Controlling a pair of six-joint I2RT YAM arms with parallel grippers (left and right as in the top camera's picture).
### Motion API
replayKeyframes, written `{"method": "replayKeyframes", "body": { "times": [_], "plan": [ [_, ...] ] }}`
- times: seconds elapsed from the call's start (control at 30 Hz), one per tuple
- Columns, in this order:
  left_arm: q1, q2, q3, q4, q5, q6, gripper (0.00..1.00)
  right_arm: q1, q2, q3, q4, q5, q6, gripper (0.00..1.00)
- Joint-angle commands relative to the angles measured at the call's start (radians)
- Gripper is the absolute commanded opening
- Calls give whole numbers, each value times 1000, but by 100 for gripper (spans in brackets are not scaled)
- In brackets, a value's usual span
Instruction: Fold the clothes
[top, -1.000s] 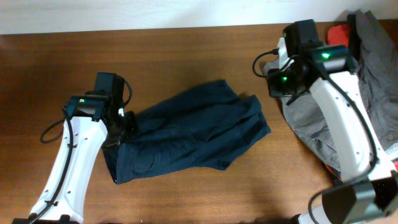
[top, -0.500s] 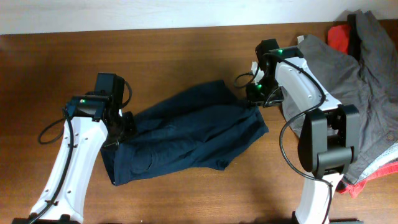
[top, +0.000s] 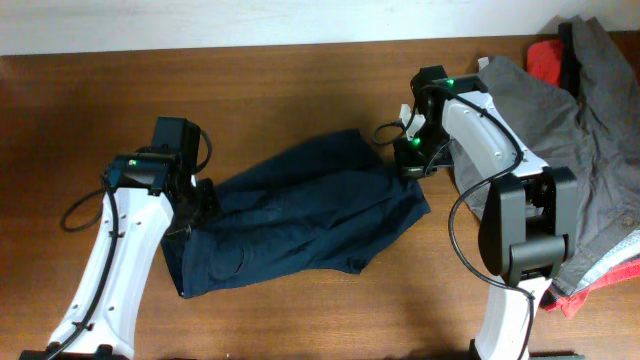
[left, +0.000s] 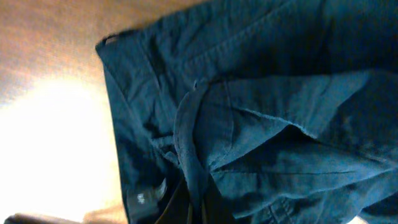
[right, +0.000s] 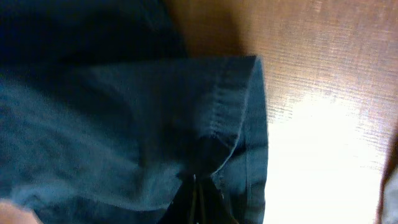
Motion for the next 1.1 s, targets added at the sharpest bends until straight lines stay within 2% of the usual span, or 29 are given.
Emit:
{"method": "replayKeyframes", "body": {
  "times": [0.0,0.13,0.27,0.5,0.67,0.83,1.0,1.07],
  "plan": [
    [2,1,-8,32,-33,-16,0,-36,-129,108,-35,-16,-6,4],
    [3,1,-8,-18,-90,-22,0,-56,-253,280,-122,22,-22,4],
    [2,1,-8,-130,-279,-251,1,-25,-263,349,-148,39,-29,4],
    [2,1,-19,-134,-299,-386,1,74,-162,349,-92,40,-42,4],
    [2,1,-64,-103,-404,-526,1,121,-6,349,-22,40,-43,4],
    [2,1,-138,-4,-412,-526,1,134,114,349,18,36,-44,4],
    [2,1,-190,132,-488,-526,5,157,173,349,101,35,-44,4],
    [3,1,-190,170,-510,-526,10,163,172,349,139,36,-43,8]
  ]
}}
